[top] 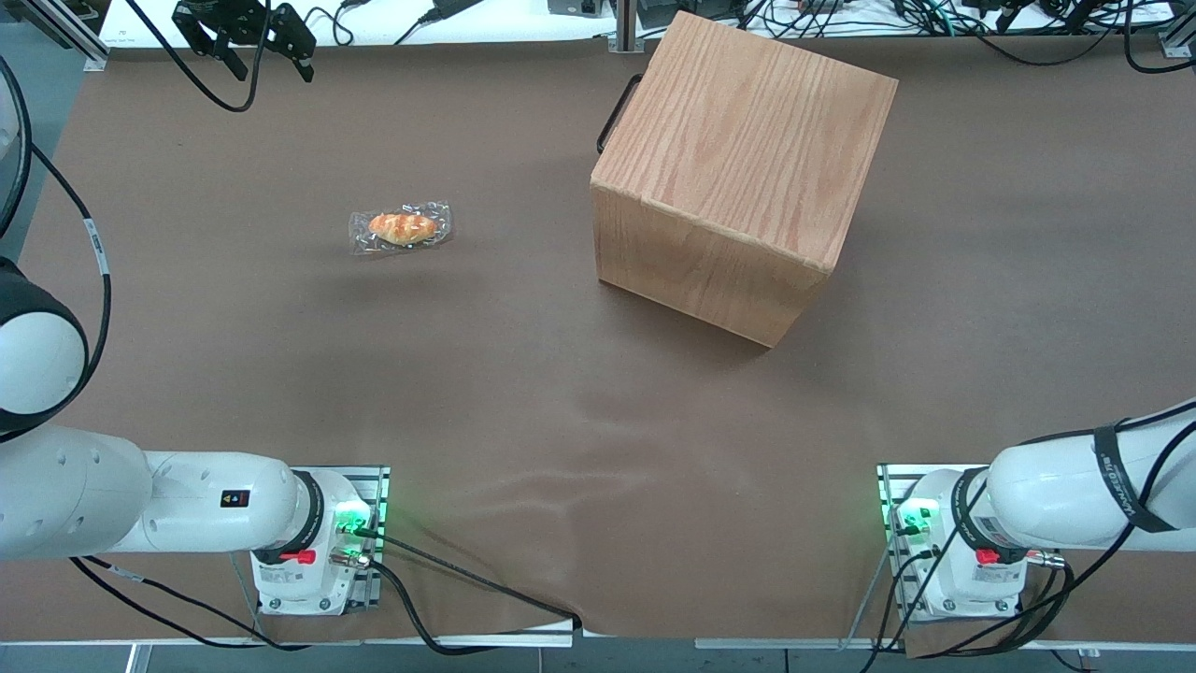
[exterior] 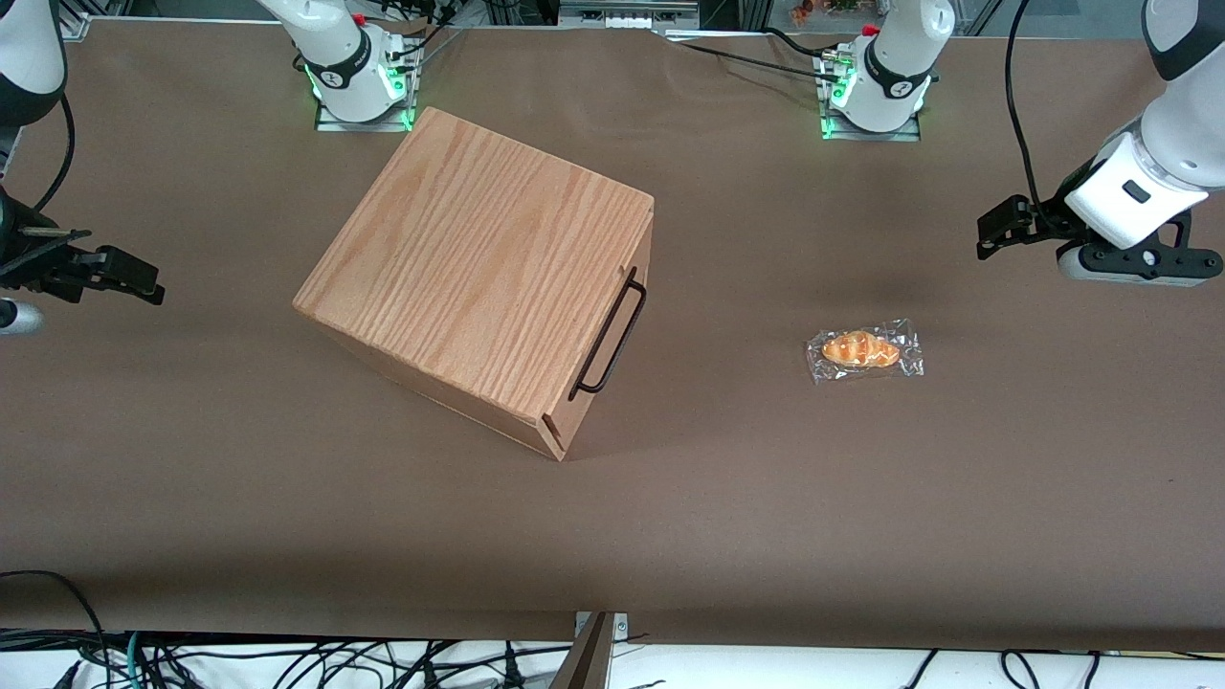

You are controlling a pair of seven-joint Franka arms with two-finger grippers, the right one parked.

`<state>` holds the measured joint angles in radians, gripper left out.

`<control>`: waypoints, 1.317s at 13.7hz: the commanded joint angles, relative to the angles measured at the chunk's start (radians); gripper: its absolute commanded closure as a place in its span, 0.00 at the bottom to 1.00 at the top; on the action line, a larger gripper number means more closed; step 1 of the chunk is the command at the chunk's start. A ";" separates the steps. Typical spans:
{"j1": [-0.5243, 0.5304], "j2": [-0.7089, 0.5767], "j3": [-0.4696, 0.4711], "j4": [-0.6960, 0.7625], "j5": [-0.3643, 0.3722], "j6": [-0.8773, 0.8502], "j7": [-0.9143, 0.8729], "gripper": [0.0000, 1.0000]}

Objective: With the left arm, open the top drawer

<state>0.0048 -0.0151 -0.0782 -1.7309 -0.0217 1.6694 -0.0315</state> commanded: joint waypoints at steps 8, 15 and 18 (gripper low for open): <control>0.003 0.010 -0.009 0.028 -0.009 -0.026 -0.001 0.00; 0.003 0.012 -0.009 0.028 -0.015 -0.049 0.005 0.00; -0.006 0.018 -0.011 0.028 -0.017 -0.053 0.005 0.00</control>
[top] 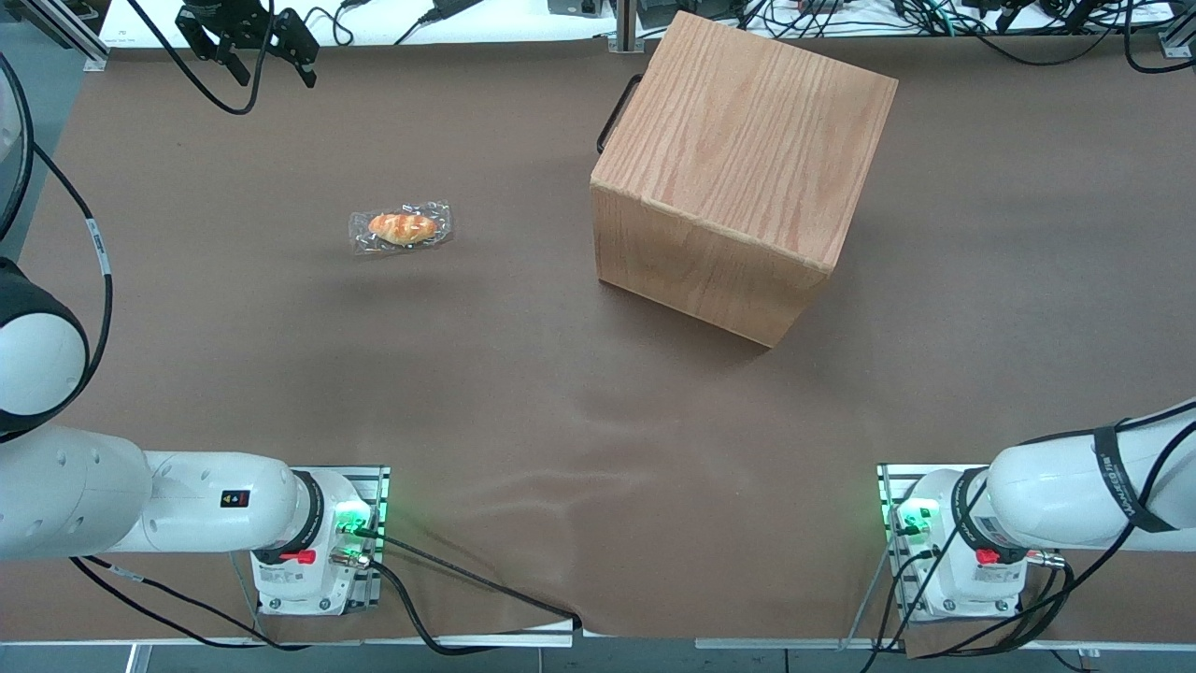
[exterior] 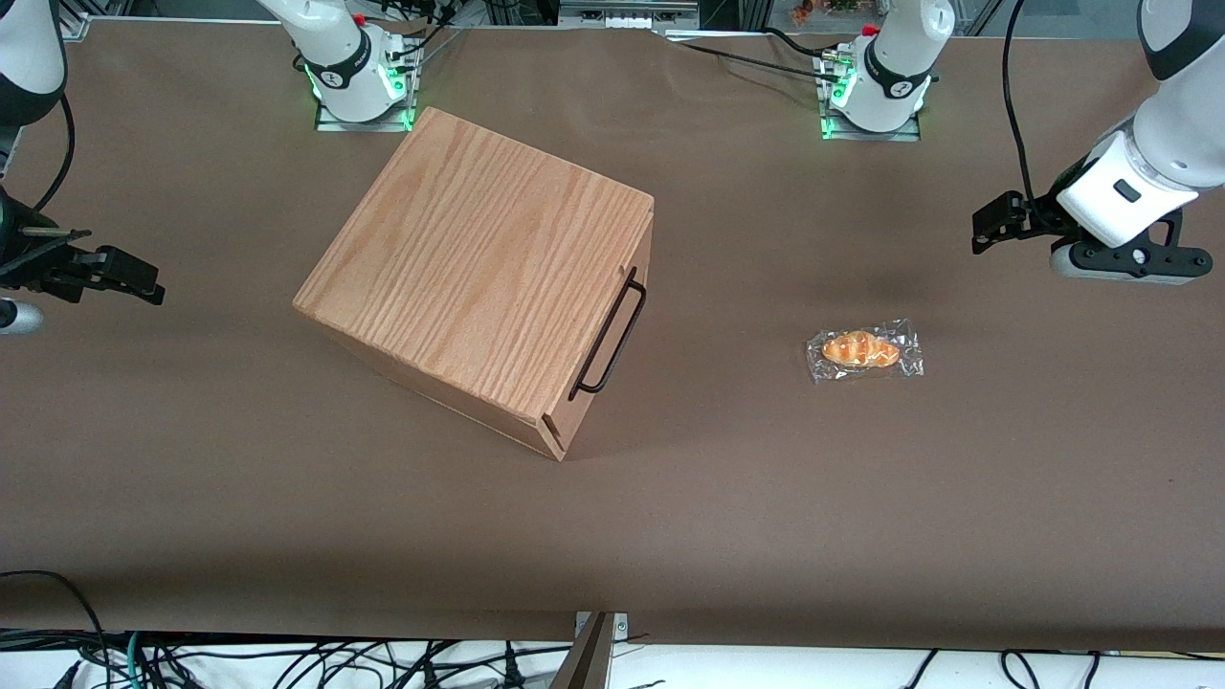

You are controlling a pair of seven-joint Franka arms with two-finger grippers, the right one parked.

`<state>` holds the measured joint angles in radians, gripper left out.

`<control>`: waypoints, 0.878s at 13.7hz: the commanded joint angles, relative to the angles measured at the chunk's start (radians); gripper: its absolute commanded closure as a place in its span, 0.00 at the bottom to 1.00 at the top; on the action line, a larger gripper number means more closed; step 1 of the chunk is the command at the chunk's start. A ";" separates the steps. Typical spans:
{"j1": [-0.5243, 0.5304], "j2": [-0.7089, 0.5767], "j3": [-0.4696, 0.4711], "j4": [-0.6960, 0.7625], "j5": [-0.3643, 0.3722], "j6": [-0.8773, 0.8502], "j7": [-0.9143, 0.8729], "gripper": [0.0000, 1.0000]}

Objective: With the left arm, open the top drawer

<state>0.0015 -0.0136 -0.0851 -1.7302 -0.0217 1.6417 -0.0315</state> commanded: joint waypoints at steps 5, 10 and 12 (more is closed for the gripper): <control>-0.005 0.018 -0.004 0.029 -0.015 -0.026 0.005 0.00; -0.023 0.020 -0.056 0.034 -0.052 -0.025 0.008 0.00; -0.035 0.088 -0.094 0.081 -0.153 -0.023 0.008 0.00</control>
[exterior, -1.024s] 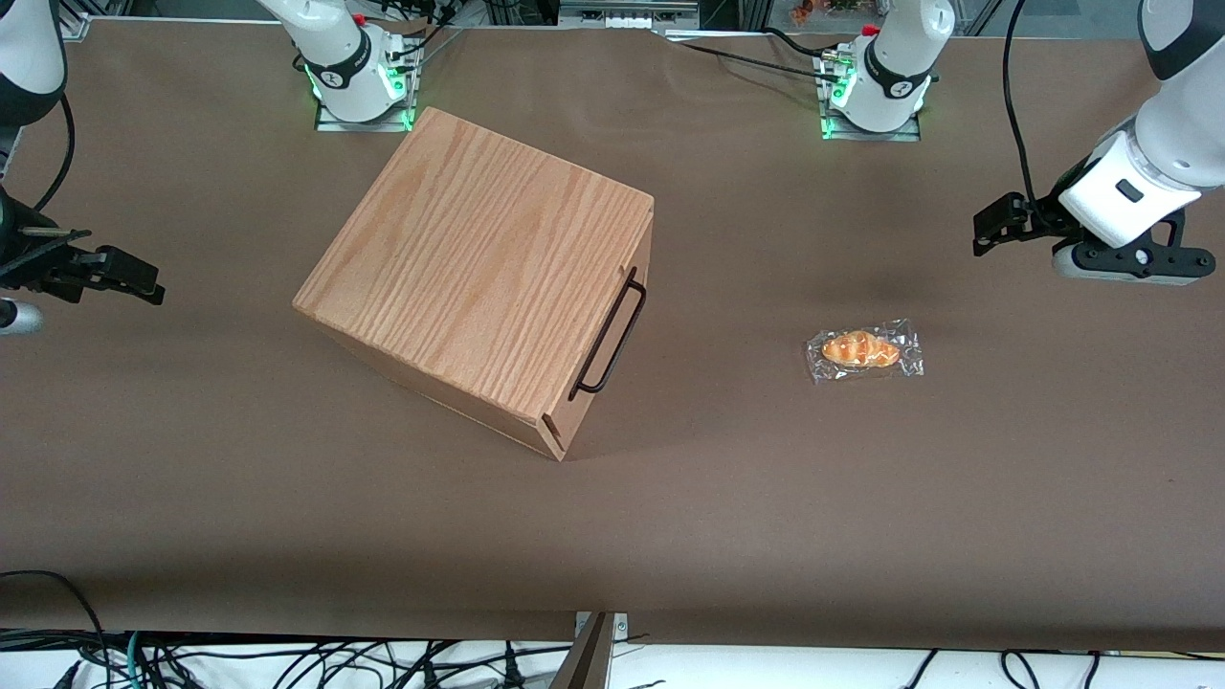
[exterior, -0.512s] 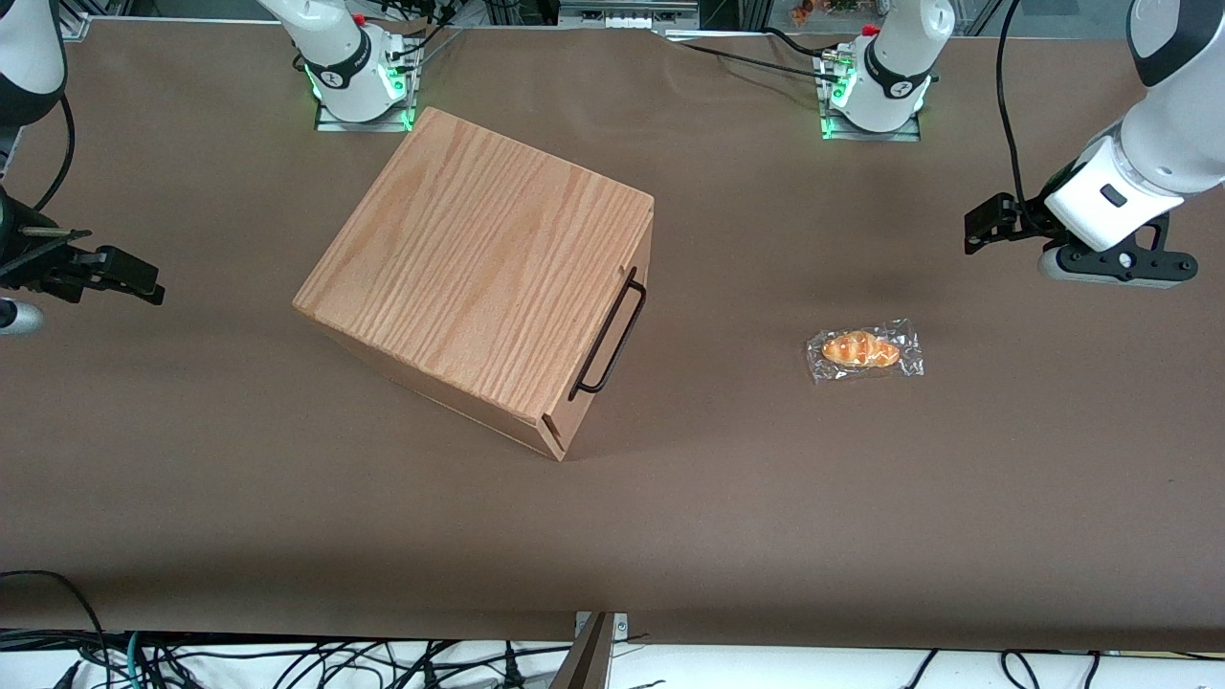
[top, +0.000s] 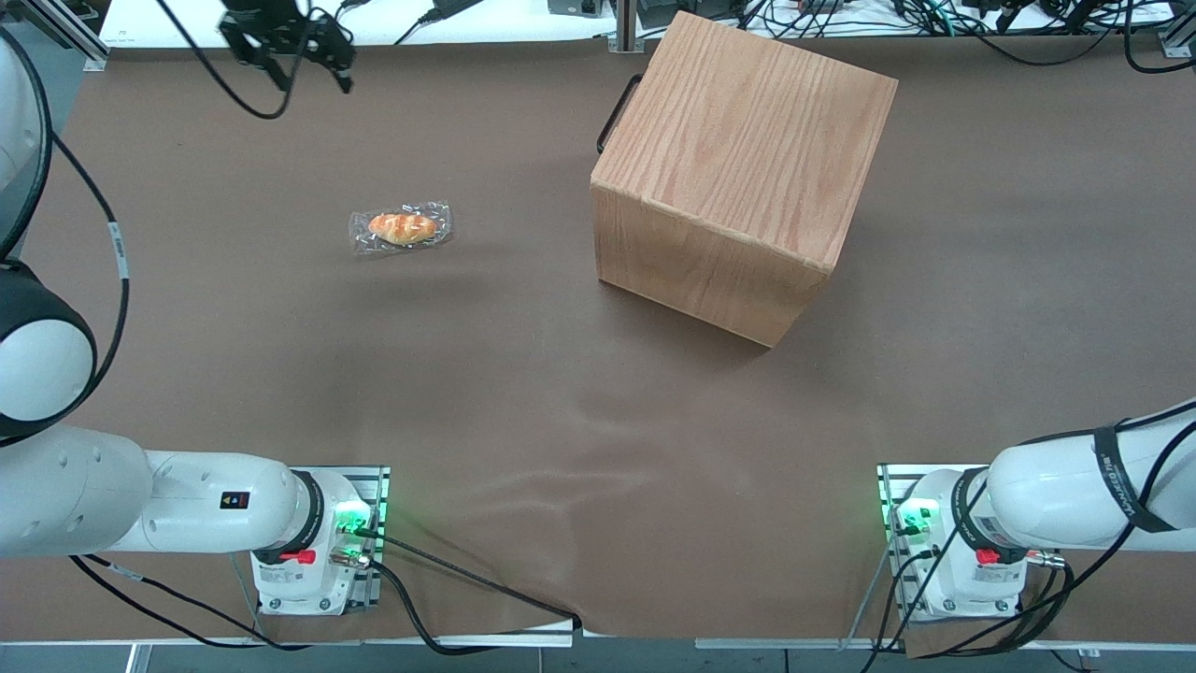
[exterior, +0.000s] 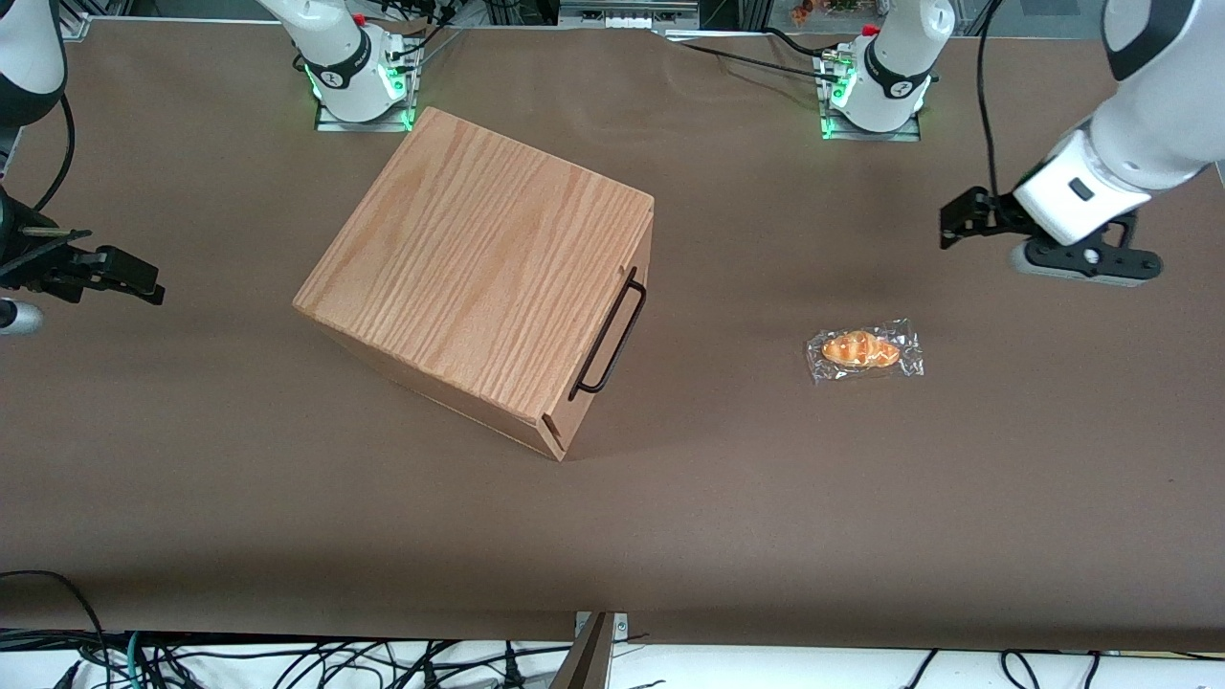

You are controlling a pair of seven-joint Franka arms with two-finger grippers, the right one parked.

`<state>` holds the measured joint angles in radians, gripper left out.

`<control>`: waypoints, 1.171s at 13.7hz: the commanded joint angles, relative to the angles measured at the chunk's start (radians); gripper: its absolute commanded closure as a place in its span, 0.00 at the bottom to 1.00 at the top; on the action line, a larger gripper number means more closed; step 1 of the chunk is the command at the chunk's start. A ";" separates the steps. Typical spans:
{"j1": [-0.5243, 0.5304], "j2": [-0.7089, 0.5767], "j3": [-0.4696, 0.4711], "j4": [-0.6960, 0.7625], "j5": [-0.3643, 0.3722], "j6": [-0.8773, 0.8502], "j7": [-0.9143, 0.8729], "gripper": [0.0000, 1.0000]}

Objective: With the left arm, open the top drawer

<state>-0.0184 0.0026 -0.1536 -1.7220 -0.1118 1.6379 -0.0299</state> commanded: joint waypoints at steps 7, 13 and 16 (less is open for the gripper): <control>-0.193 0.373 -0.073 0.381 -0.080 0.041 -0.007 0.00; -0.288 0.497 -0.073 0.386 -0.207 0.345 -0.004 0.00; -0.339 0.543 -0.073 0.384 -0.207 0.431 -0.005 0.00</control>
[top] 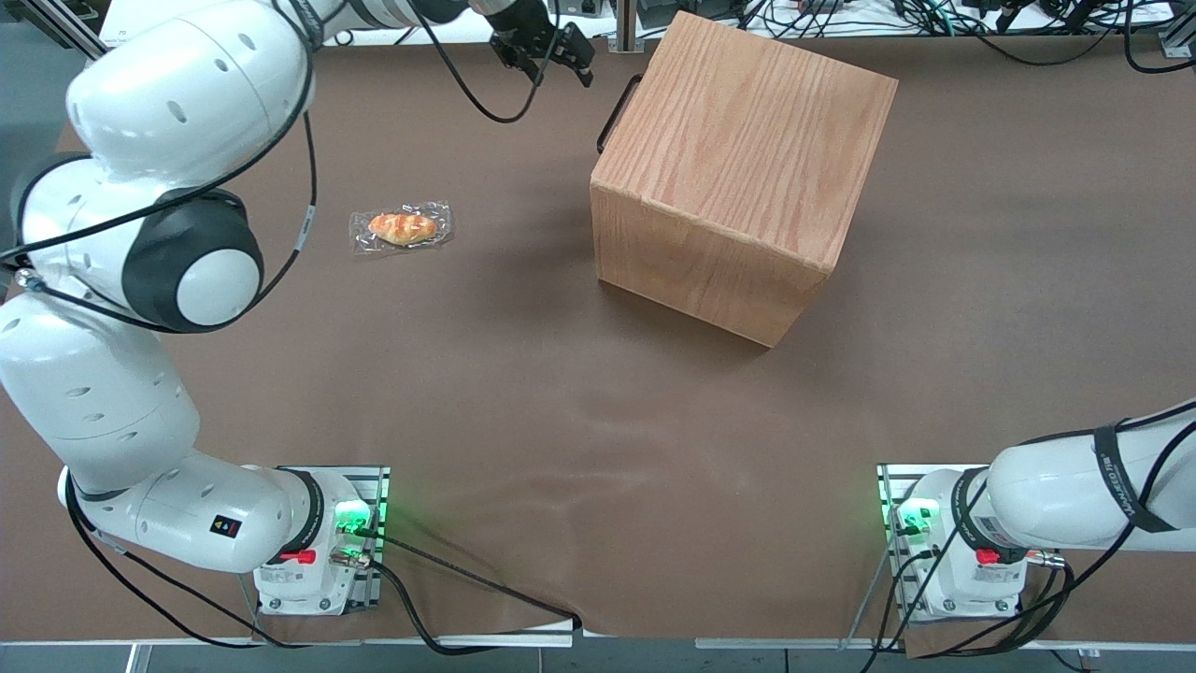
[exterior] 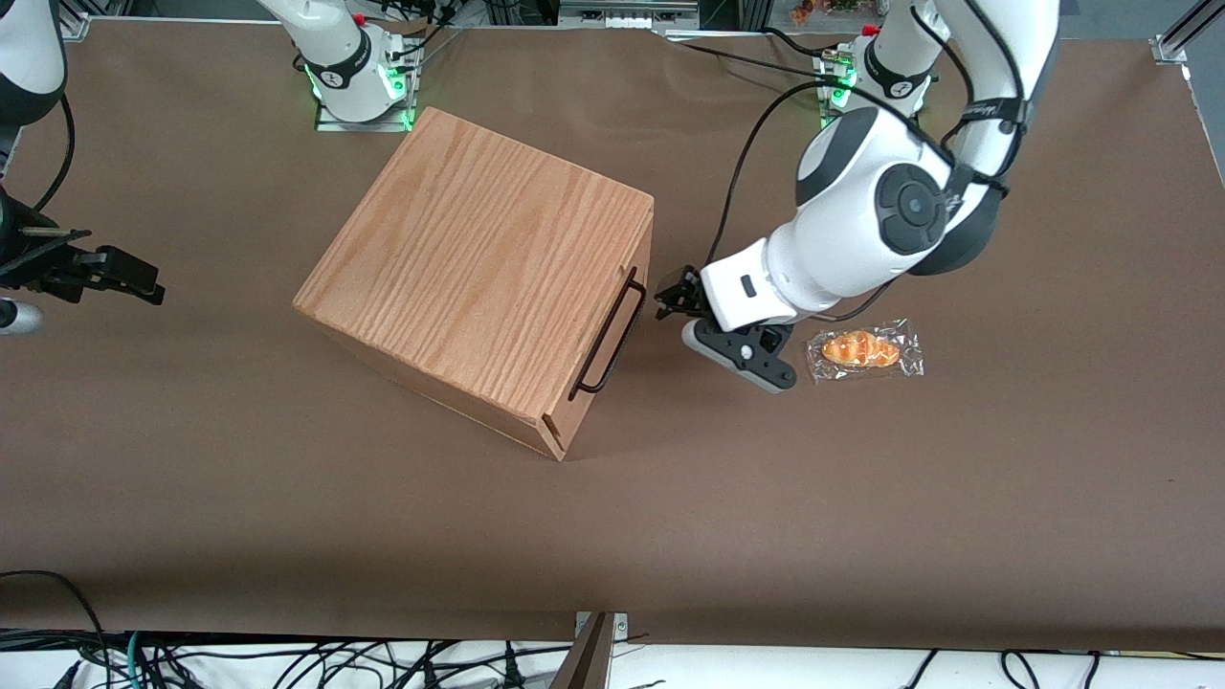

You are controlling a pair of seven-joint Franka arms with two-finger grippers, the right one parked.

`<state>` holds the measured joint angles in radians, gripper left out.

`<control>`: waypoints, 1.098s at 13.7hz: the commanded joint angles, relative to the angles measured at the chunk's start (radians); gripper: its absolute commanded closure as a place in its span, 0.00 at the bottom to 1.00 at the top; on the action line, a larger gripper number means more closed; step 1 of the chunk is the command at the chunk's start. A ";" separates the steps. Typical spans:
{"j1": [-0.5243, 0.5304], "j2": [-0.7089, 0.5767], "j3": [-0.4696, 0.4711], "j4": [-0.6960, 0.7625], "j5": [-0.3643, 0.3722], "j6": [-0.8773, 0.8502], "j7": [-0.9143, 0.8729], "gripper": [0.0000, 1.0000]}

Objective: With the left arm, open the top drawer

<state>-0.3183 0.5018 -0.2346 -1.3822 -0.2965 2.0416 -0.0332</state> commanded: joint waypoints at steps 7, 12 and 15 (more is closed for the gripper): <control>-0.079 0.104 0.009 0.038 -0.013 0.095 -0.001 0.00; -0.085 0.124 0.009 0.037 -0.009 0.117 -0.001 0.00; -0.085 0.135 0.015 0.035 -0.006 0.117 0.009 0.00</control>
<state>-0.3904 0.6105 -0.2333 -1.3811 -0.2965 2.1577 -0.0337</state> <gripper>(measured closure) 0.000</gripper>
